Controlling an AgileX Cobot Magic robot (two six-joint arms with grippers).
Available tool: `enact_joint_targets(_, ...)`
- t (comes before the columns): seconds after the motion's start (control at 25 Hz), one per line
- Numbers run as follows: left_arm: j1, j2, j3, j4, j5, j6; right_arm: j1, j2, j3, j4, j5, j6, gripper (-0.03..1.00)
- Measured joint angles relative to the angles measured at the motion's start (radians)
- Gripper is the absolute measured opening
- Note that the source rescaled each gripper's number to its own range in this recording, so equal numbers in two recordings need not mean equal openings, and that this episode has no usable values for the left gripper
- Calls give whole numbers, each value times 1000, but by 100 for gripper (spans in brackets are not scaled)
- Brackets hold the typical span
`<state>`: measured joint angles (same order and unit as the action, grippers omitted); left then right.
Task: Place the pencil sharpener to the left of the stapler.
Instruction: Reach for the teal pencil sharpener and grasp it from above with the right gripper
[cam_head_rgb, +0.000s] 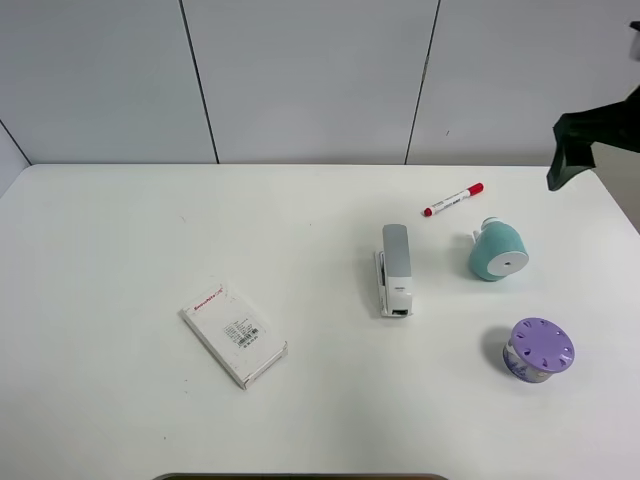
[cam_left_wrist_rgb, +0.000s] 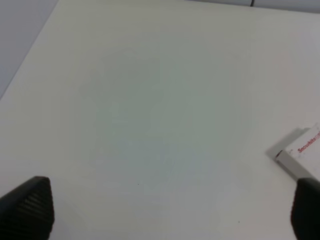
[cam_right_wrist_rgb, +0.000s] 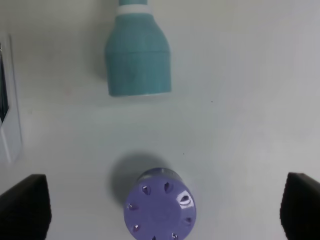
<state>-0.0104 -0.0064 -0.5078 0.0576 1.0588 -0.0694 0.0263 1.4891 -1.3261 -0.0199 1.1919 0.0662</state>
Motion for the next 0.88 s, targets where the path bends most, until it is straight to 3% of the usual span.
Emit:
enact_joint_targets(0.32,0,0,0,0,0,0,0,247,-111,46,2,-24,99)
enact_joint_targets(0.88,0,0,0,0,0,0,0,484,-119,48,-76,-52,98)
